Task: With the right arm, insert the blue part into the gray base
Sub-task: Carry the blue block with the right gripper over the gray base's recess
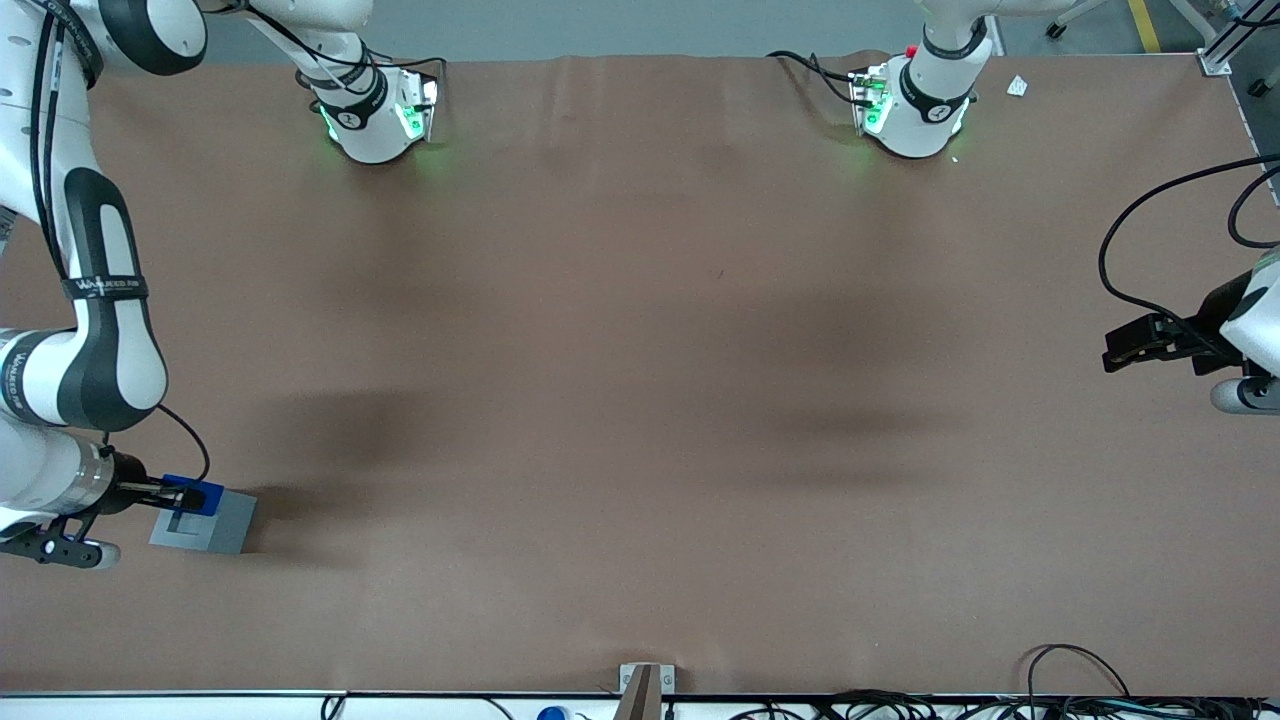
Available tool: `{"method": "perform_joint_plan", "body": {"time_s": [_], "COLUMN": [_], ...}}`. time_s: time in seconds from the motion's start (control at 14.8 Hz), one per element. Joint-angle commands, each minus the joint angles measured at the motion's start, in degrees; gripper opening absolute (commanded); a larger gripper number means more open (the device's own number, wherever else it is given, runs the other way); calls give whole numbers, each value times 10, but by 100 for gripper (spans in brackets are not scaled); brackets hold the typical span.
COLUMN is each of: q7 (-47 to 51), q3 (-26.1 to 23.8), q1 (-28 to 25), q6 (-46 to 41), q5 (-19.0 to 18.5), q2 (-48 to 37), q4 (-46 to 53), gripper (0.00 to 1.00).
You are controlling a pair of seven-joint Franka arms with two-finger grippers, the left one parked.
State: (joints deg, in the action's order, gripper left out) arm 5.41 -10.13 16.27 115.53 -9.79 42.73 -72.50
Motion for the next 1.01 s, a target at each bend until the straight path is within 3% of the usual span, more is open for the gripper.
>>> {"method": "perform_joint_plan", "body": {"time_s": [0.0,0.94], "q7": [-24,-41], "q3": [-7,-14], "q1": [19,31], "q6": [18,31], "q5": [-9,0], "q2": [22,76], "q4": [17,75], "gripper": [0,0]}}
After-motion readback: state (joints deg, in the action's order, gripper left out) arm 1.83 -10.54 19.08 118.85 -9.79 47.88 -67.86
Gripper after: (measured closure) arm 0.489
